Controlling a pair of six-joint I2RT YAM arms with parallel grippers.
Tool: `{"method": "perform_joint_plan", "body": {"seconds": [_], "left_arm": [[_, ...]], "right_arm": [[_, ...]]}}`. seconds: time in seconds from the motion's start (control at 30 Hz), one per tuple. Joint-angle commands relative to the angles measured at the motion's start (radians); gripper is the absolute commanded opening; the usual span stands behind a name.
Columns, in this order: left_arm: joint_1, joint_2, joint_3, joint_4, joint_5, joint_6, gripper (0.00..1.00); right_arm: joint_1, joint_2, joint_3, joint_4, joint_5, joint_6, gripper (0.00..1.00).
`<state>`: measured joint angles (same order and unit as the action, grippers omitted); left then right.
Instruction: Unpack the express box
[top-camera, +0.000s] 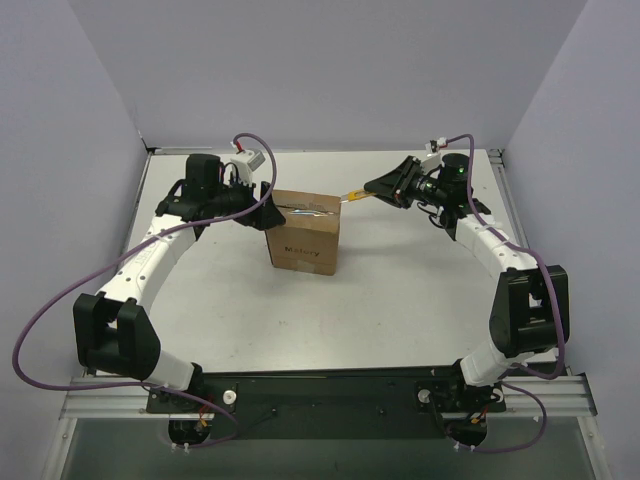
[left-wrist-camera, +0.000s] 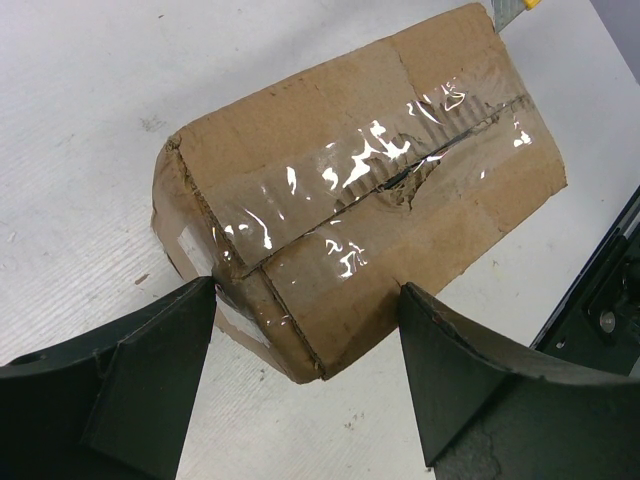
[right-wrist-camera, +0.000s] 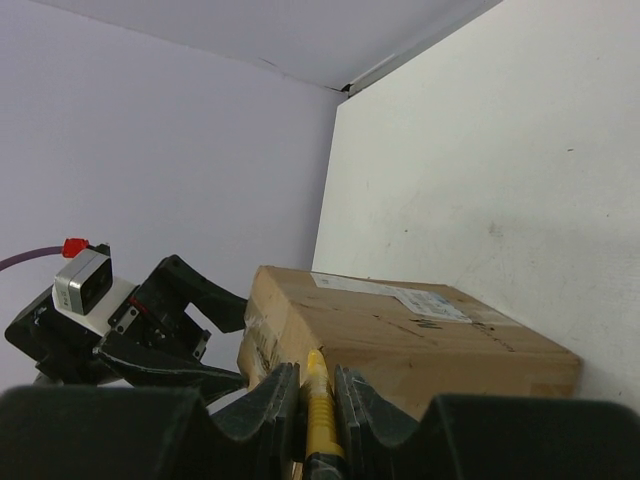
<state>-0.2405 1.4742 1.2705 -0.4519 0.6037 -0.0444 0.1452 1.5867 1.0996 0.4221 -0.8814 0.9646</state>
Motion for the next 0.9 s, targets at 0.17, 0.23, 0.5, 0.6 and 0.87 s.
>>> {"method": "perform_joint_plan", "body": {"seconds": [0.17,0.23,0.5,0.6,0.87], "left_arm": [[-0.013,0.034,0.003,-0.019,-0.028,0.023,0.82],[-0.014,0.034,0.006,-0.021,-0.030,0.024,0.82],[-0.014,0.038,0.004,-0.021,-0.028,0.026,0.82],[-0.014,0.040,0.006,-0.021,-0.028,0.026,0.82],[-0.016,0.047,0.013,-0.016,-0.027,0.026,0.82]], "right_arm": [[-0.006,-0.016,0.026,0.047,-0.027,-0.003,0.00],[-0.006,-0.016,0.025,0.046,-0.028,-0.003,0.00],[-0.012,-0.027,0.020,0.043,-0.028,-0.009,0.00],[-0.015,-0.028,0.020,0.040,-0.030,-0.009,0.00],[-0.018,-0.031,0.023,0.046,-0.033,-0.006,0.00]]}}
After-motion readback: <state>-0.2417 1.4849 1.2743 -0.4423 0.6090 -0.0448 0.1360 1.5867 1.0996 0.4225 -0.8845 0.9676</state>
